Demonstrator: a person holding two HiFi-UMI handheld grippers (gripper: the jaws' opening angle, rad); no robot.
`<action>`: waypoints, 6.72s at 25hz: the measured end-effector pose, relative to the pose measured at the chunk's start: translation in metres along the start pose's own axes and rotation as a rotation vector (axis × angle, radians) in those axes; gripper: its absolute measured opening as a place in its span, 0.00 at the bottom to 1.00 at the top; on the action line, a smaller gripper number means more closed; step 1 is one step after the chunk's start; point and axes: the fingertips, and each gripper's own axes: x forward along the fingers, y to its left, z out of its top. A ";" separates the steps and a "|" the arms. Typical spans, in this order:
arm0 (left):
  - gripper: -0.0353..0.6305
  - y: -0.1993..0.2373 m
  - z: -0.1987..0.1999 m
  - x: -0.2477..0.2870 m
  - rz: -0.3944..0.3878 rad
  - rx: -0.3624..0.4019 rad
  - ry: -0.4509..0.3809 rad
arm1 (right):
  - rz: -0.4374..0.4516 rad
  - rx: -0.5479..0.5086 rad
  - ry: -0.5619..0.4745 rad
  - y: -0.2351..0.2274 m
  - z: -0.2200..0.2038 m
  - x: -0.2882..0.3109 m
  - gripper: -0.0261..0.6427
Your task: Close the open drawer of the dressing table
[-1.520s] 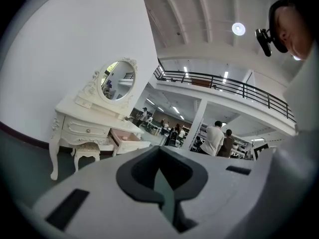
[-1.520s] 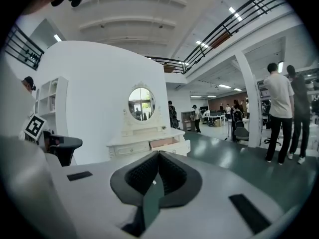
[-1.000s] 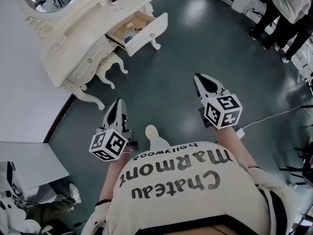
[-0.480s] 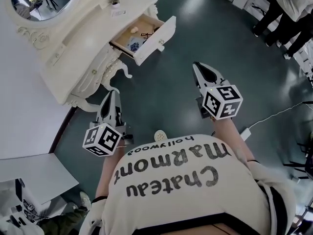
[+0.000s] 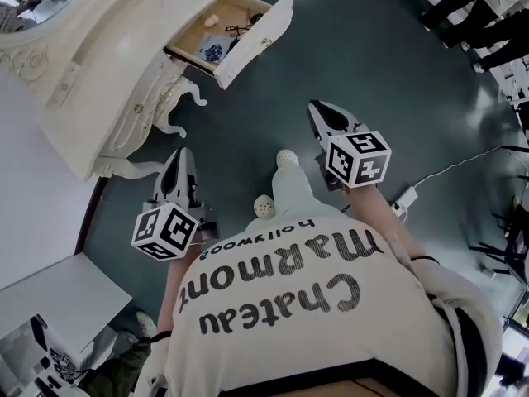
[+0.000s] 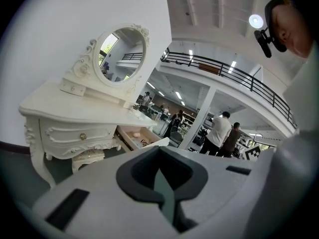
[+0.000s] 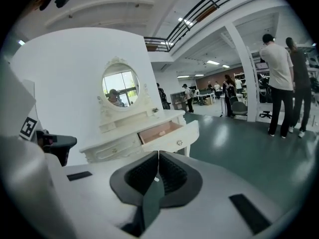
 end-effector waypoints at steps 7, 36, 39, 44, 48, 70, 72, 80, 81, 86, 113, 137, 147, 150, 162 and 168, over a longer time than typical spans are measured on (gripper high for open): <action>0.06 0.022 0.022 0.026 0.020 -0.040 -0.032 | -0.044 0.018 0.136 -0.036 -0.033 0.059 0.08; 0.06 0.080 0.084 0.117 0.374 -0.129 -0.128 | 0.186 0.036 0.407 -0.107 -0.012 0.291 0.28; 0.06 0.084 0.084 0.109 0.410 -0.139 -0.141 | 0.180 0.019 0.423 -0.110 -0.016 0.301 0.28; 0.06 0.094 0.079 0.105 0.446 -0.171 -0.154 | 0.175 -0.002 0.448 -0.112 -0.020 0.315 0.29; 0.06 0.094 0.079 0.110 0.447 -0.177 -0.151 | 0.178 -0.006 0.452 -0.110 -0.019 0.321 0.28; 0.06 0.078 0.080 0.158 0.402 -0.180 -0.123 | 0.212 -0.063 0.502 -0.110 -0.019 0.325 0.24; 0.06 0.076 0.079 0.161 0.406 -0.181 -0.122 | 0.219 -0.060 0.503 -0.110 -0.020 0.324 0.24; 0.06 0.073 0.073 0.177 0.394 -0.183 -0.119 | 0.236 -0.060 0.500 -0.110 -0.021 0.330 0.24; 0.06 0.072 0.073 0.178 0.391 -0.179 -0.123 | 0.235 -0.061 0.501 -0.110 -0.022 0.330 0.24; 0.06 0.070 0.077 0.171 0.410 -0.156 -0.150 | 0.226 -0.060 0.493 -0.111 -0.021 0.330 0.24; 0.06 0.103 0.095 0.138 0.448 -0.149 -0.234 | 0.156 -0.058 0.503 -0.108 -0.024 0.343 0.24; 0.06 0.183 0.139 0.127 0.524 -0.171 -0.252 | 0.123 -0.039 0.489 -0.056 0.015 0.429 0.24; 0.06 0.190 0.140 0.129 0.535 -0.182 -0.250 | 0.127 -0.047 0.514 -0.051 0.017 0.438 0.24; 0.06 0.190 0.142 0.132 0.529 -0.183 -0.247 | 0.131 -0.050 0.519 -0.049 0.017 0.439 0.24; 0.06 0.196 0.142 0.134 0.531 -0.185 -0.236 | 0.149 -0.067 0.517 -0.044 0.021 0.451 0.24; 0.06 0.197 0.141 0.132 0.543 -0.186 -0.236 | 0.163 -0.083 0.519 -0.040 0.024 0.458 0.24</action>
